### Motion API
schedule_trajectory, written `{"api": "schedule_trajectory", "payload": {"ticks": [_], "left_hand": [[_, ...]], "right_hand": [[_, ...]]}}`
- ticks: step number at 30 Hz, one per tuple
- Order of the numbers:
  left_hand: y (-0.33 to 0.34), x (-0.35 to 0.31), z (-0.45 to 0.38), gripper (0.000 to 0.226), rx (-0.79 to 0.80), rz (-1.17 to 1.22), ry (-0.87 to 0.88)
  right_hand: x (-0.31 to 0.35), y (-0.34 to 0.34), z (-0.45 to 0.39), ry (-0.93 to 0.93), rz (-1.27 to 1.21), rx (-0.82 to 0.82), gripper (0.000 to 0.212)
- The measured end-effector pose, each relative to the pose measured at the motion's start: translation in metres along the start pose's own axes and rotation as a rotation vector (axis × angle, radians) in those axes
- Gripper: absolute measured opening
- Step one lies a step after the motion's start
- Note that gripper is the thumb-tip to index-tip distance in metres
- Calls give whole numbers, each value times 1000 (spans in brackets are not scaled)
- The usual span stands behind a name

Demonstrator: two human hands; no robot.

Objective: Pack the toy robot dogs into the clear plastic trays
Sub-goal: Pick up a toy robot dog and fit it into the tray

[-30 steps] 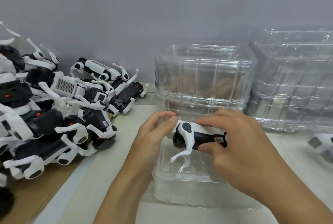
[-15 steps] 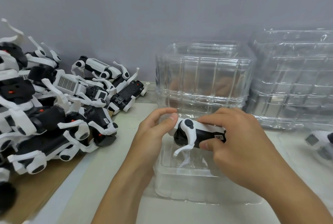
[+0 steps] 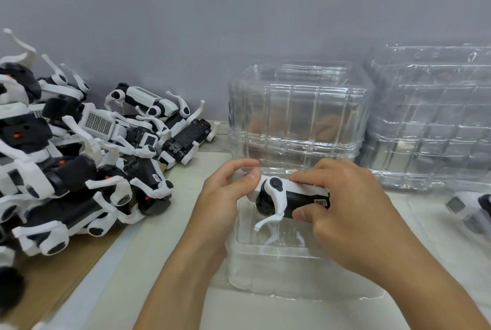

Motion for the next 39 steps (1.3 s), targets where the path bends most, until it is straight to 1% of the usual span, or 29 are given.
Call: {"api": "schedule_trajectory", "payload": {"ticks": [1,3,9,15,28,39], "left_hand": [[0,0,0,18,-3,-3,0],[0,0,0,13,-8,3,-1],[-1,1,-1,16,-14,4,-12],[-1,1,0,16,-26,-3,-10],[-1,0,0,20,-26,-21,-11],[-1,1,-1,23,-40,-23,-12]], "right_hand": [[0,0,0,-1,4,1,16],[0,0,0,-3,6,2,17],[0,1,0,-12,8,-2,20],[1,2,0,-27,39,-17,18],[4,3,0,-50,129,11,16],[5,3,1,-53,148,16,16]]}}
Point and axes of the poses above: each hand's wrist, its own z-axis away from the middle knuckle, its own y-axis out of the palm, x = y × z, the point moved 4 cm from there along -z, towards the middle knuckle, and after that the axes turned 4 degrees about -y, right-handed, at the moved point
